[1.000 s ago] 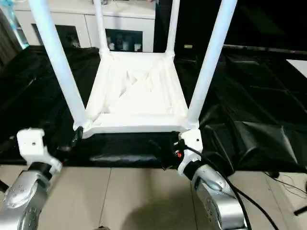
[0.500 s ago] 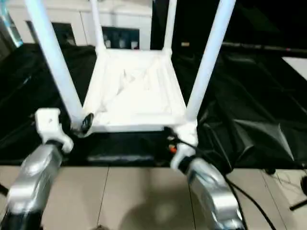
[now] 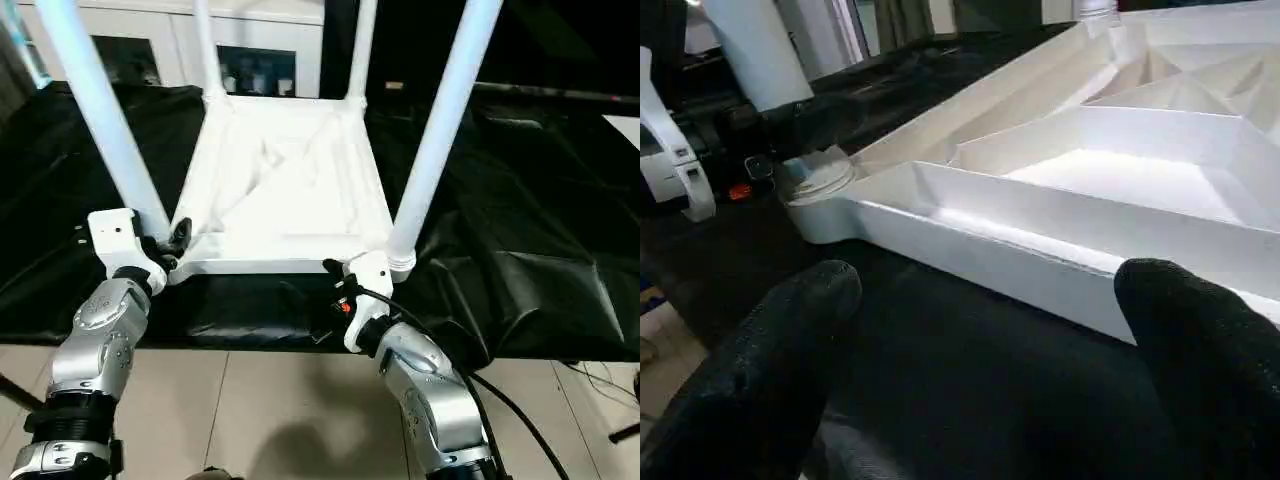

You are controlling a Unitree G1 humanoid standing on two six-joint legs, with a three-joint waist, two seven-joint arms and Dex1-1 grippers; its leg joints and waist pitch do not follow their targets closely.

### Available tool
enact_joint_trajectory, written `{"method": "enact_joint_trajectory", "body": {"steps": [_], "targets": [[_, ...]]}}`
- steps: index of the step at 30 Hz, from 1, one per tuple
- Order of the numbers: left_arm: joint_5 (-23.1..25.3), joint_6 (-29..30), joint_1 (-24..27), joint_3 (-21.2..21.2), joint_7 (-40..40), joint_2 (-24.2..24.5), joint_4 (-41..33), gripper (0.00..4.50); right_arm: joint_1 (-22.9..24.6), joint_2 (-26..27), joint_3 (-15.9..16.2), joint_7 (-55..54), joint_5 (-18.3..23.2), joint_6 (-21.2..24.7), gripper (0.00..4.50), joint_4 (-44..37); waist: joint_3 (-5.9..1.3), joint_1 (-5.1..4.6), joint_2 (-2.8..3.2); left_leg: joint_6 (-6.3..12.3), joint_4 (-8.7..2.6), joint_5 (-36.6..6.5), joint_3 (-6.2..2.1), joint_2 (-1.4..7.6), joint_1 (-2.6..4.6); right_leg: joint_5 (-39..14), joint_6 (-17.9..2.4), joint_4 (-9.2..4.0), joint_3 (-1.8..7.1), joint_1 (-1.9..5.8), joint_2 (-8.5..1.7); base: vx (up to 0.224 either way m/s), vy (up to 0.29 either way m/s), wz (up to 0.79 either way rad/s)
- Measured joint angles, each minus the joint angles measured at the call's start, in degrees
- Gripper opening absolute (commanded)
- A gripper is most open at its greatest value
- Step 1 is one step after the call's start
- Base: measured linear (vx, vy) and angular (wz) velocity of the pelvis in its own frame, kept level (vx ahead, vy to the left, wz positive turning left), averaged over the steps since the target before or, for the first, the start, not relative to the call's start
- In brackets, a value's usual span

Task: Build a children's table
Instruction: Rotate leg to tighten, then flip table

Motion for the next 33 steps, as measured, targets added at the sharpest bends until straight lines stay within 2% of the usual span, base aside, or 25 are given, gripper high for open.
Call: {"method": "enact_joint_trajectory", "body": {"steps": [7, 14, 16, 19, 23, 26, 29, 33], "targets": [[-0.3, -3.9, 0.0, 0.4, 0.7, -1.6, 1.0, 2.8, -0.2, 0.6, 0.1, -0.4, -0.8, -1.5, 4.5, 2.2, 0.01, 0.12, -0.03, -0.03, -0.01, 0.0, 0.05, 0.05, 0.0, 0.1, 0.0, 0.0, 0.0, -0.02, 0.0, 0.0, 0.0, 0.0], [-0.3, -4.0, -0.4, 0.4, 0.6, -1.5, 1.6, 2.46, -0.7, 0.9, 0.2, -0.4, -0.8, -2.1, 4.5, 2.8, 0.03, 0.12, 0.01, -0.03, -0.04, 0.0, 0.13, 0.09, 0.0, 0.1, 0.0, -0.01, 0.0, -0.05, 0.0, 0.0, 0.0, 0.0], [-0.8, -3.1, -1.1, 1.1, 0.7, -2.2, 1.7, 2.44, -0.8, 0.9, 0.2, -0.4, -0.8, -2.2, 4.5, 3.0, 0.02, 0.15, 0.02, -0.03, -0.05, 0.0, 0.15, 0.1, 0.0, 0.1, 0.0, 0.0, 0.0, -0.05, 0.0, 0.0, 0.0, 0.0], [-1.7, -0.5, -2.4, 2.8, 2.3, -3.5, 1.7, 2.43, -0.8, 1.1, 0.2, -0.4, -0.8, -2.2, 4.5, 3.5, 0.09, 0.16, 0.38, -0.03, -0.05, 0.0, 0.34, 0.15, 0.02, 0.1, 0.0, 0.04, 0.03, -0.05, -0.06, 0.0, 0.0, 0.0], [-7.0, 2.0, -4.0, 5.8, 3.9, -6.5, 1.4, 2.43, -0.9, 1.8, -0.1, -0.9, -0.7, -2.2, 4.5, 4.9, 0.08, 0.29, 0.45, -0.03, -0.08, 0.0, 0.63, 0.35, 0.03, 0.1, 0.0, 0.06, 0.02, -0.06, -0.08, 0.0, 0.0, 0.0], [-11.5, 3.5, -4.8, 7.2, 5.3, -9.5, 0.5, 2.43, -2.7, 3.1, -1.6, -2.5, -0.4, -2.1, 4.5, 7.1, 0.09, 0.25, 0.4, -0.03, -0.08, 0.0, 0.91, 0.54, 0.03, 0.1, 0.0, 0.03, 0.03, -0.07, -0.08, 0.0, 0.0, 0.0], [-12.4, 4.1, -5.0, 7.2, 5.8, -11.2, -0.2, 2.37, -5.0, 5.7, -4.2, -3.3, 2.3, -2.1, 4.5, 8.5, 0.1, 0.19, 0.26, -0.03, -0.08, 0.0, 1.18, 0.73, 0.02, 0.1, 0.0, 0.01, 0.03, -0.09, -0.08, 0.0, 0.0, 0.0], [-12.1, 4.7, -5.1, 7.2, 7.3, -12.0, -1.1, 2.32, -9.7, 10.3, -11.2, -7.4, 8.2, -2.4, 4.5, 12.8, 0.09, 0.26, 0.25, -0.01, -0.1, 0.0, 1.34, 0.8, -0.01, 0.1, 0.0, -0.04, 0.03, -0.15, -0.08, 0.0, 0.0, 0.0]]}}
